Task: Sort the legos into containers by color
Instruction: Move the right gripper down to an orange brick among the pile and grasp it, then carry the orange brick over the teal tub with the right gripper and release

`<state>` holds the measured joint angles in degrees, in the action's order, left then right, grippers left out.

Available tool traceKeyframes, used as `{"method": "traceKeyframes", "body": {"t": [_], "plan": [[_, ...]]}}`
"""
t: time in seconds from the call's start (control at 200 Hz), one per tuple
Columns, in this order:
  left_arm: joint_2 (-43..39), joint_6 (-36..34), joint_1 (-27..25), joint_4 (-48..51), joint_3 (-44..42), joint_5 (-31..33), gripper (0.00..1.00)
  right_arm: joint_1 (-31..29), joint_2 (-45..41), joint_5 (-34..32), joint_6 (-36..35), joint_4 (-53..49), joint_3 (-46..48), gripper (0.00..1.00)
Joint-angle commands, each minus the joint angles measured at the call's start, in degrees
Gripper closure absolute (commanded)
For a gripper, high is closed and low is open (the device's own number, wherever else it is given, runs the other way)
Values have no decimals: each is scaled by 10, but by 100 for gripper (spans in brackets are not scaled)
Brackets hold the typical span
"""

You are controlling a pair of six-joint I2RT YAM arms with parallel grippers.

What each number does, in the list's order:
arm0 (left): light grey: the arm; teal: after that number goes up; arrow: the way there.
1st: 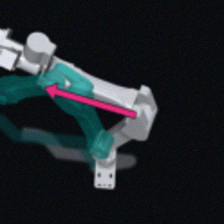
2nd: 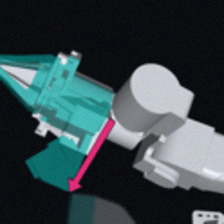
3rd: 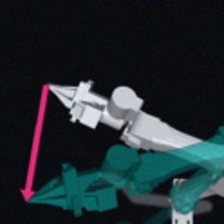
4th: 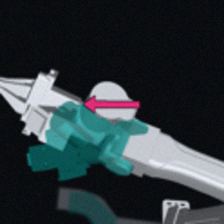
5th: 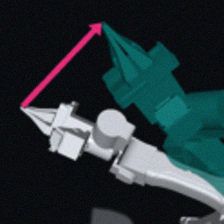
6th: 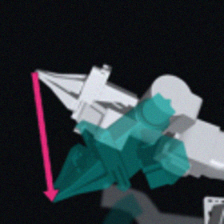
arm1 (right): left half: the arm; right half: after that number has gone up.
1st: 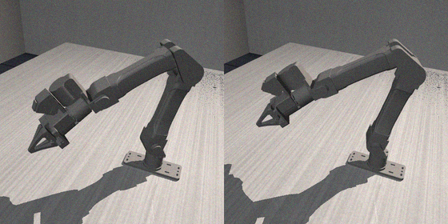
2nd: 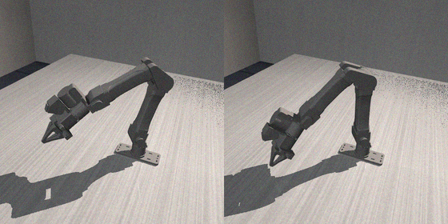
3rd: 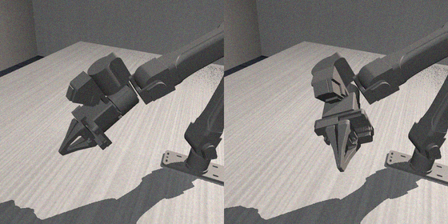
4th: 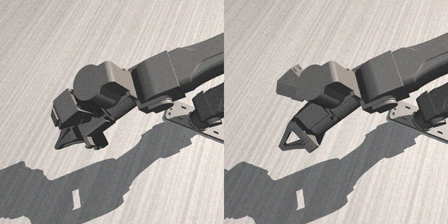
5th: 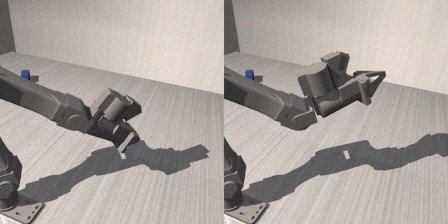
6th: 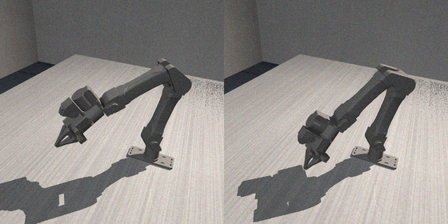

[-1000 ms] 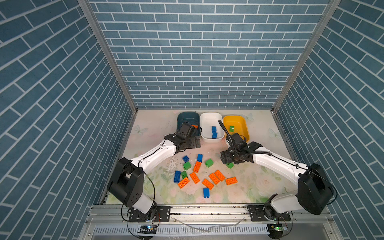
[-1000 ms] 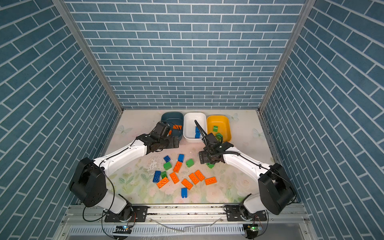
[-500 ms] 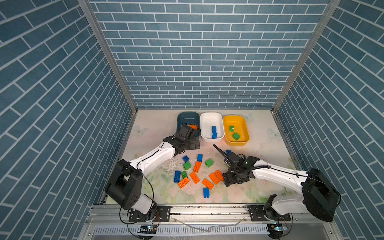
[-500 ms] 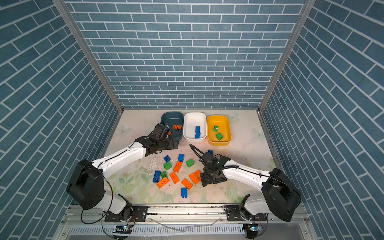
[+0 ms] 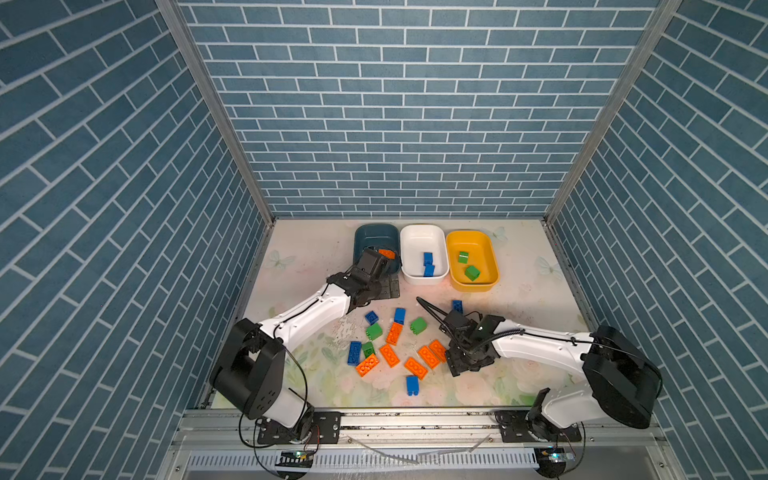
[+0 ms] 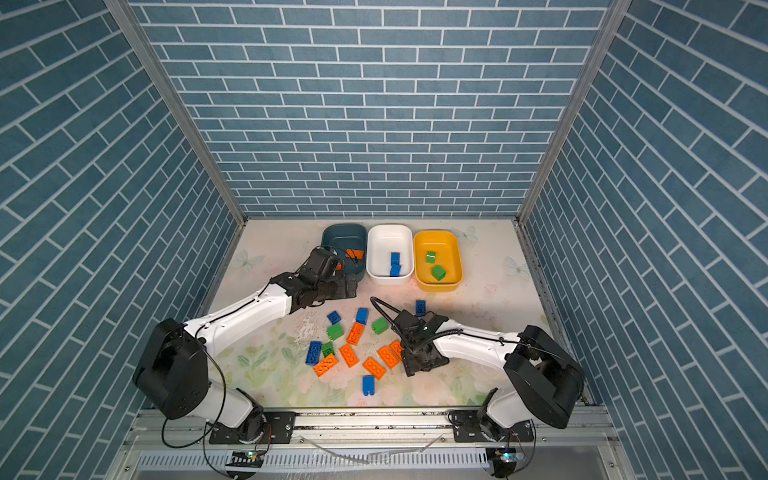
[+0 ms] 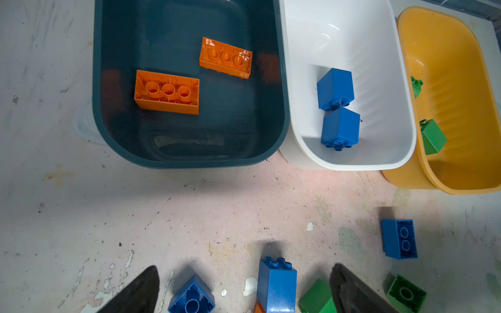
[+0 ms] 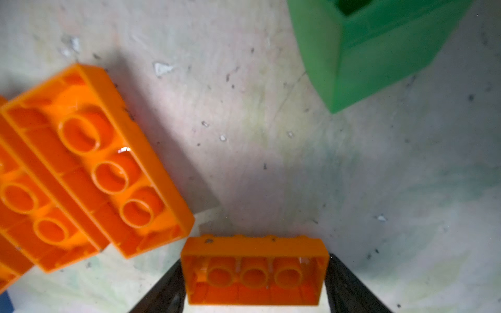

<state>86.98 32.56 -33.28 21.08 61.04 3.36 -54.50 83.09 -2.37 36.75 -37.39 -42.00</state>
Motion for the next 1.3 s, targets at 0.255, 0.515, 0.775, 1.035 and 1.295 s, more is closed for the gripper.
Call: {"method": "traceKeyframes", "body": {"t": [0.255, 0.515, 0.775, 1.035, 1.295], "plan": [[6, -7, -1, 10, 16, 11, 1, -17, 40, 42, -43, 49, -17, 42], [-14, 20, 25, -9, -12, -4, 1, -23, 96, 27, -97, 87, -102, 45], [-63, 28, 56, 34, -38, 30, 1, -20, 129, 26, -186, 132, -199, 46], [-98, 34, 68, 69, -66, 52, 1, 12, 159, 47, -233, 223, -297, 46], [-118, 42, 68, 99, -84, 65, 1, 48, 240, 49, -229, 281, -409, 46]]}}
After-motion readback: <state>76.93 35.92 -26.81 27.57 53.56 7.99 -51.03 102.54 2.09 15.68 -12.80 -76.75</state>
